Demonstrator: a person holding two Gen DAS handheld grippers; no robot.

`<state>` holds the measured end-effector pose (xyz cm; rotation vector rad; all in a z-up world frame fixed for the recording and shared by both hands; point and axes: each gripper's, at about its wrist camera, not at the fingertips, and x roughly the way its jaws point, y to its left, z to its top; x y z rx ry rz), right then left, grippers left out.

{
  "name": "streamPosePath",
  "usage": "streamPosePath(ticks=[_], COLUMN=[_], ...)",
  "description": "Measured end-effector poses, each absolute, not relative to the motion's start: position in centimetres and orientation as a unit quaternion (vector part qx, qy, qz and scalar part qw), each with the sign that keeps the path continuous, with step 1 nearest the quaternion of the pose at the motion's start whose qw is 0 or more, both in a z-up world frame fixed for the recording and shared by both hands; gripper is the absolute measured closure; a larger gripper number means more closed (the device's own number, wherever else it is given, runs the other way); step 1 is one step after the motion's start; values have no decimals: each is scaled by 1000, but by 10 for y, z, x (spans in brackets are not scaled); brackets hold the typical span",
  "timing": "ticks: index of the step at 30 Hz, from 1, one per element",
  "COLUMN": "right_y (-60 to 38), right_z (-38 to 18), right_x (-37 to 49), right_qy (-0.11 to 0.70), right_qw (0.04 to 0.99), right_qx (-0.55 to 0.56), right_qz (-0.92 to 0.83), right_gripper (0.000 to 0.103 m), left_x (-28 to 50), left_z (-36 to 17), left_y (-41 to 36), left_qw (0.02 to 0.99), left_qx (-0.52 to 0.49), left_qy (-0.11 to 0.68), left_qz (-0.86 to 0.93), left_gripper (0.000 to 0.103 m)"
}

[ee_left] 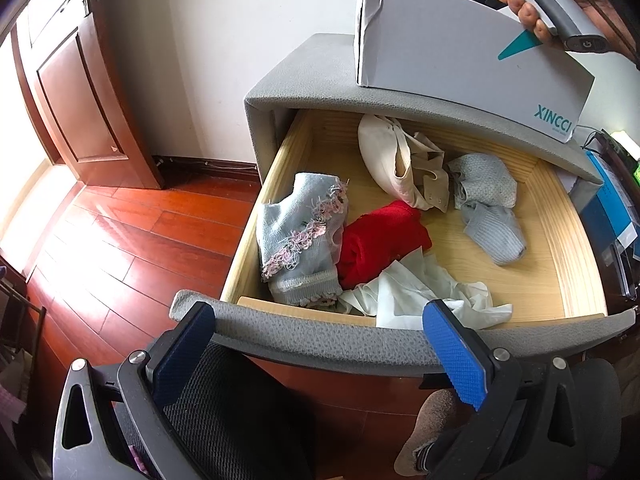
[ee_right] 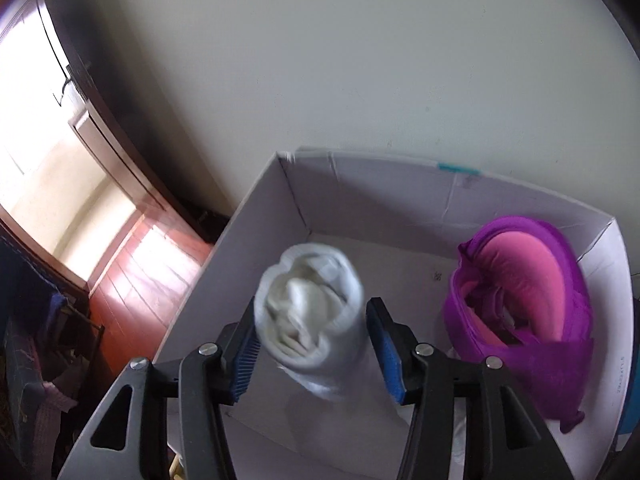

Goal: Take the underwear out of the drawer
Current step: 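Carry the white sock up and release it into the white box, then grasp the pale green cloth in the drawer with the right gripper and lift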

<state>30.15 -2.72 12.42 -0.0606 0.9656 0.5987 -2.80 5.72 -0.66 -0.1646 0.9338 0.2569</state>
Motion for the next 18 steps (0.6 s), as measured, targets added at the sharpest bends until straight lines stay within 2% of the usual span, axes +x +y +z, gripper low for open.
streamPosePath(ticks=[4,8,11,15,18], right_y=[-62,-92,-102,-102,-104], right_z=[157,167,136,49,-10], right_x=[268,214,165,116,106], right_qy=[367,336,396,507,583], right_qw=[866,836,777,729,688], right_qx=[40,72,49,-54,-40], right_qz=[336,427,486,457,431], right_gripper=[50,48,44,44,44], left_x=[-28,-28,-28,-28,-32], left_z=[-7,-6,-6,-4,8], left_y=[57,57,57,57,55], left_qw=[882,882,882,884,895], left_qx=[-79,-79,-81,-80,-79], left_qy=[447,448,448,444,424], left_qz=[124,123,123,117,112], left_gripper=[0,0,0,0,0])
